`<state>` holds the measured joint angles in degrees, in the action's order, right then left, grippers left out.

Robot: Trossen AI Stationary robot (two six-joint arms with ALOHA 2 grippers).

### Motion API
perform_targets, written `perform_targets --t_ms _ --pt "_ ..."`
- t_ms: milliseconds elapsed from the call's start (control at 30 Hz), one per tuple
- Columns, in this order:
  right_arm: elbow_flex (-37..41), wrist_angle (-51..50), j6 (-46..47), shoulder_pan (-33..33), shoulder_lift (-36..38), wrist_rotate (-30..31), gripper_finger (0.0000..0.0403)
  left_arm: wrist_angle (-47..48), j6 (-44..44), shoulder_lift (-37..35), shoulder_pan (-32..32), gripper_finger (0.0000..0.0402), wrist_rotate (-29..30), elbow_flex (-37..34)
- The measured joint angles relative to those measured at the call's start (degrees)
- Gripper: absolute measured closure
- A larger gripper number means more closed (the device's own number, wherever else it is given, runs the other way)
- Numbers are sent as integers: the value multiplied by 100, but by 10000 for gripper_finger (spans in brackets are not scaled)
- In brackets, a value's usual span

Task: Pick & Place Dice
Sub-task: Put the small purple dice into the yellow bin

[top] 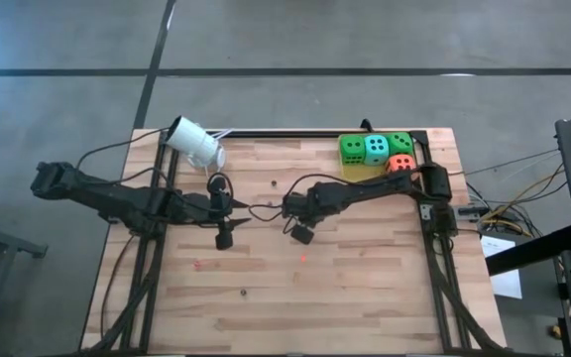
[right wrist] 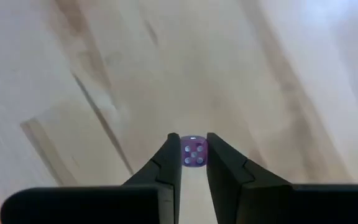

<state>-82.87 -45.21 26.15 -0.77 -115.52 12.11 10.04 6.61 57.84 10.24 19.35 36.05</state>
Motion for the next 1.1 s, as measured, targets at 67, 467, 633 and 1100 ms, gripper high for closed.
perform_targets --t_ms 67,467,633,1100 --pt "0 -125 15 -1 139 35 356 2 0 0 0 226 3 -2" --pt "7 -903 97 -17 1280 761 351 3 -13 0 7 228 1 -2" --pt "7 -1658 388 -173 1759 1414 351 2 -17 0 9 228 -8 -2" --pt "946 -1832 431 -1629 2326 1807 349 -1 73 0 11 228 -13 -2"
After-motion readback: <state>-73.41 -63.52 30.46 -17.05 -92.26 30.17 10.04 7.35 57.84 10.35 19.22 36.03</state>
